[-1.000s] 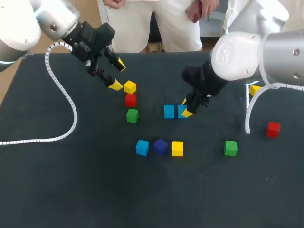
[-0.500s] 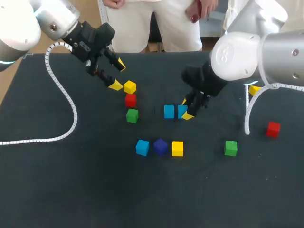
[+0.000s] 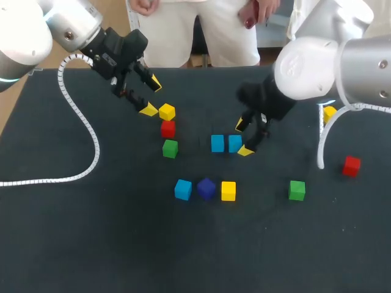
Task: Place the blue cubes, place green cubes on the blue cubes, place the yellow cubes on the green cubes, then place the red cubes on the yellow cubes, and place purple cube on the red cubes.
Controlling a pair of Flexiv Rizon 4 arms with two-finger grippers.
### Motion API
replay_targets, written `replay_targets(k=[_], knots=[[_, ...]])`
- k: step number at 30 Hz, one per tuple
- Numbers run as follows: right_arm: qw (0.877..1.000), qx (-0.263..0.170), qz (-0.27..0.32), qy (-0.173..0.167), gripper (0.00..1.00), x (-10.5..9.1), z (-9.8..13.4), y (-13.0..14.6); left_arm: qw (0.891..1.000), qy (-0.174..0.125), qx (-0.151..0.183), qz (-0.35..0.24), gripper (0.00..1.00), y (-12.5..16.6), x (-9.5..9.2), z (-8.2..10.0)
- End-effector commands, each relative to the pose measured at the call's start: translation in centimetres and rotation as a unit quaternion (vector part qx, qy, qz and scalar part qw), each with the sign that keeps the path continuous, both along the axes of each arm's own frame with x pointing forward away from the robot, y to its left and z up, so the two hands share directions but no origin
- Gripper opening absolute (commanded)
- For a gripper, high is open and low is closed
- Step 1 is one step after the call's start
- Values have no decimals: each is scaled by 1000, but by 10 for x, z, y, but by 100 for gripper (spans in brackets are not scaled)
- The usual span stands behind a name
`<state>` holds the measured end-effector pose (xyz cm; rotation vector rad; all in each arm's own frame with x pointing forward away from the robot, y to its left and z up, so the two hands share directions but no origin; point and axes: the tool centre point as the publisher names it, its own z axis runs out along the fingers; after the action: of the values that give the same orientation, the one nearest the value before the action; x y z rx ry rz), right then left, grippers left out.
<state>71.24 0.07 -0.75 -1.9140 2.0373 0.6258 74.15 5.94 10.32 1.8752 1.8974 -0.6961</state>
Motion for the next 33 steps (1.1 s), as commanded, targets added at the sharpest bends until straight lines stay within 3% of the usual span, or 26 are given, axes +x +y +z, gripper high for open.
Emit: replay_targets(k=[1, 12, 17, 23, 33], knots=[[1000, 5, 3, -6, 100, -9, 13, -15, 1000, 0, 1, 0, 100, 0, 0, 0], [999, 28, -7, -14, 100, -23, 34, -46, 1000, 0, 1, 0, 100, 0, 0, 0], [997, 74, -16, -22, 100, -28, 35, -60, 1000, 0, 1, 0, 100, 0, 0, 0], [991, 130, -17, -19, 100, -25, 33, -74, 1000, 0, 1, 0, 100, 0, 0, 0], [987, 159, 13, -5, 100, -18, 35, -85, 1000, 0, 1, 0, 100, 0, 0, 0]])
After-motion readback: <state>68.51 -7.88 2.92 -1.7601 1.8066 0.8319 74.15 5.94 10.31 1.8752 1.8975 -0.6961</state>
